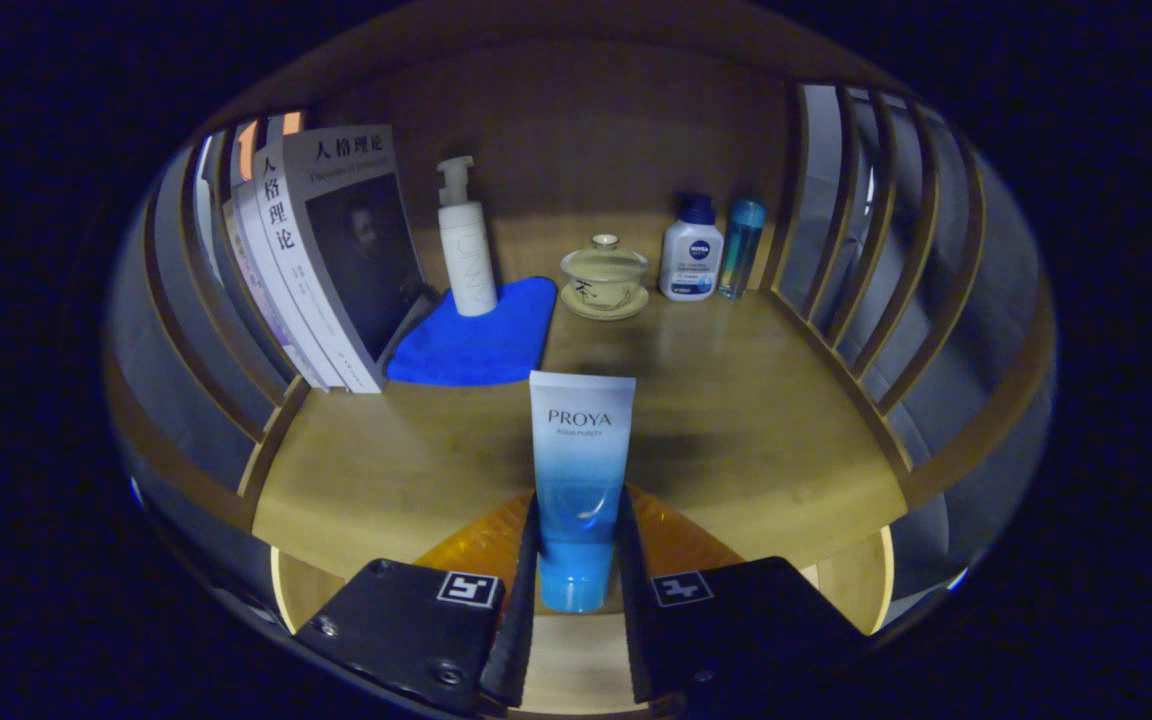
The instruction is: Pull open the drawer, take out the items inside it, and place them on the countertop above the cabinet.
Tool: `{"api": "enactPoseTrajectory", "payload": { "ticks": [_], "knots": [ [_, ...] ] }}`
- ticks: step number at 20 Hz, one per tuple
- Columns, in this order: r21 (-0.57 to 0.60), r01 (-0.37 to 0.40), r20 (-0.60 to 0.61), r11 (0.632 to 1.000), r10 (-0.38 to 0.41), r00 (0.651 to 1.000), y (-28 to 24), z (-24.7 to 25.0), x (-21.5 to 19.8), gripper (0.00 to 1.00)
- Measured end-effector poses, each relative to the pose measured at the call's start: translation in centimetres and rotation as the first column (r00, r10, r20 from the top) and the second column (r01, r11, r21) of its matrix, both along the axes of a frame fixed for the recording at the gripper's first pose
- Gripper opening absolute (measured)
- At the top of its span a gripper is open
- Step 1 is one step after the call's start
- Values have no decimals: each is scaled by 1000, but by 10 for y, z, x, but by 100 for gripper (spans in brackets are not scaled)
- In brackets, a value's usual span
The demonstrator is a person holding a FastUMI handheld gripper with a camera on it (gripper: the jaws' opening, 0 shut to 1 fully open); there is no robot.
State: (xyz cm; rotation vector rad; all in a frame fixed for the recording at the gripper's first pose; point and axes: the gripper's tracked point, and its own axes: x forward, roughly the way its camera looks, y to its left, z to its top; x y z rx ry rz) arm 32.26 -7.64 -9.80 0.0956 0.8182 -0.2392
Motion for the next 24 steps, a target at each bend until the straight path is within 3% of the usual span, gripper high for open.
{"api": "enactPoseTrajectory", "payload": {
  "ticks": [4,9,16,21,24],
  "knots": [
    [24,-30,27,999,29,999,6,5,3,51],
    [31,-60,58,998,58,997,15,22,-18,83],
    [47,-149,105,988,144,984,44,35,-76,80],
    [-25,-192,211,981,193,958,56,51,-123,80],
    [-43,-201,269,979,205,941,65,56,-153,95]
  ]
}}
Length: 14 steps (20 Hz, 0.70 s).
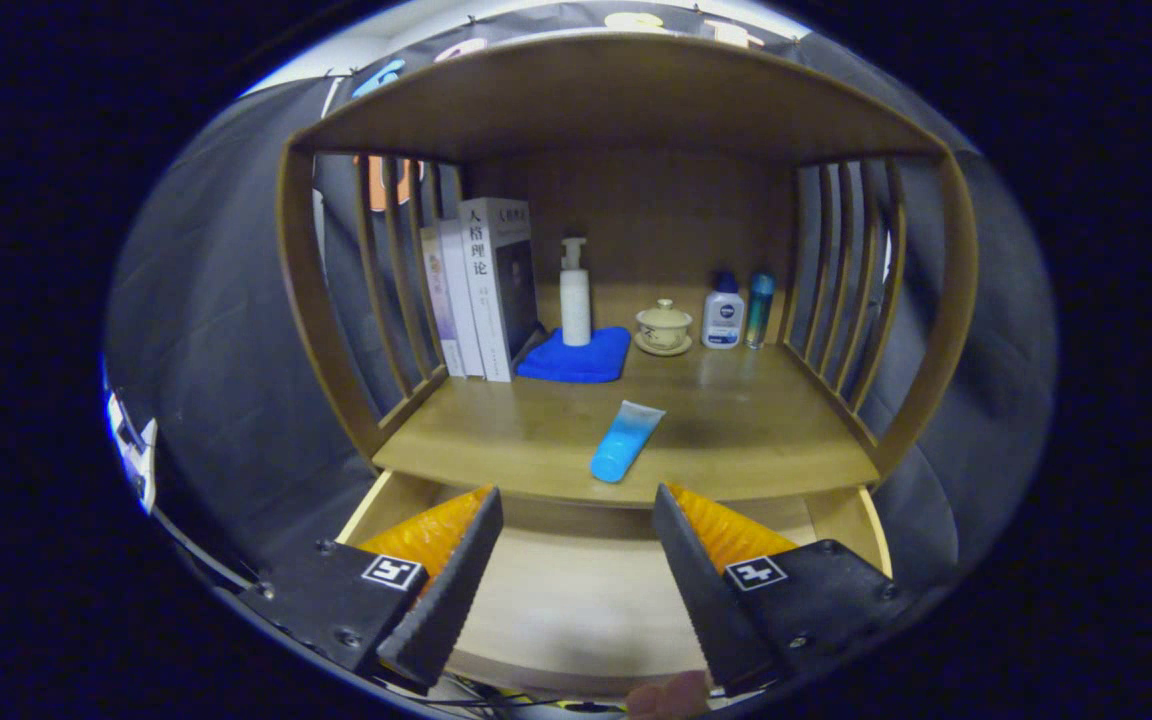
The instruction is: Pull open the drawer, take out the items inside it, and place them on the countertop above the cabinet.
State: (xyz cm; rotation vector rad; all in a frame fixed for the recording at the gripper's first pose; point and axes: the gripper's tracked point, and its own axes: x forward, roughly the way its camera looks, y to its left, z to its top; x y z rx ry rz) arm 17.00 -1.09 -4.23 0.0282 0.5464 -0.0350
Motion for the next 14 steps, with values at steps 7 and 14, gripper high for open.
{"api": "enactPoseTrajectory", "payload": {
  "ticks": [7,14],
  "knots": [
    [-86,98,313,991,-67,947,-5,12,-62,99],
    [-143,169,513,975,-72,855,-13,-19,-122,100]
  ]
}}
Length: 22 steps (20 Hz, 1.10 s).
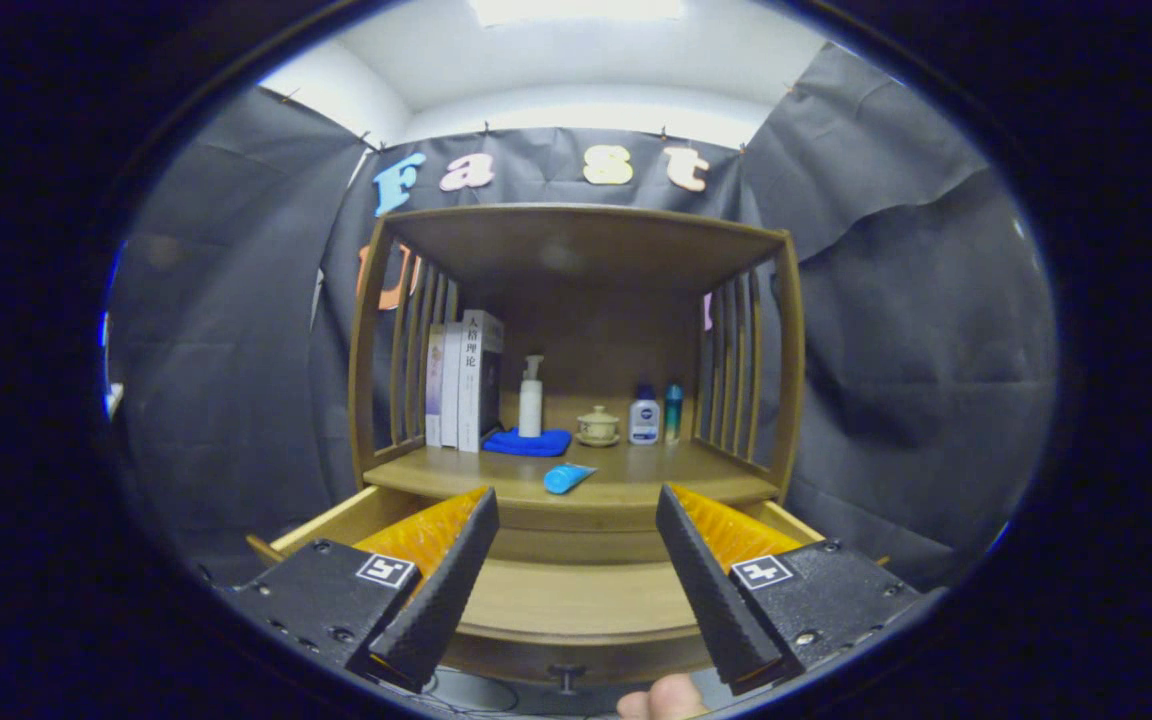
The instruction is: Pull open the drawer, take out the items inside it, and place them on the countertop above the cabinet.
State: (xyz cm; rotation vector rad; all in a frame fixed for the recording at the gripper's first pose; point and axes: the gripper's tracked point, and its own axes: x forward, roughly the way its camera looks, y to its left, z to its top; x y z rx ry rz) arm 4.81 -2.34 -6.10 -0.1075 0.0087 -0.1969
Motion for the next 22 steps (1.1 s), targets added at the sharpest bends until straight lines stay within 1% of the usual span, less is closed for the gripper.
{"api": "enactPoseTrajectory", "payload": {
  "ticks": [2,6,9,11,12,15,19,22],
  "knots": [
    [-8,-48,25,999,48,999,11,-16,-16,100],
    [31,-49,-44,998,50,998,10,-63,-41,100],
    [1,-65,-61,998,65,996,10,-93,-48,100],
    [-3,-74,-92,997,74,993,13,-115,-49,100],
    [5,-69,-109,998,69,992,15,-144,-31,100],
    [20,-61,-137,998,63,989,18,-158,-27,100],
    [35,-26,-166,999,32,986,6,-174,-21,100],
    [48,-19,-185,999,27,982,0,-183,-18,100]
  ]
}}
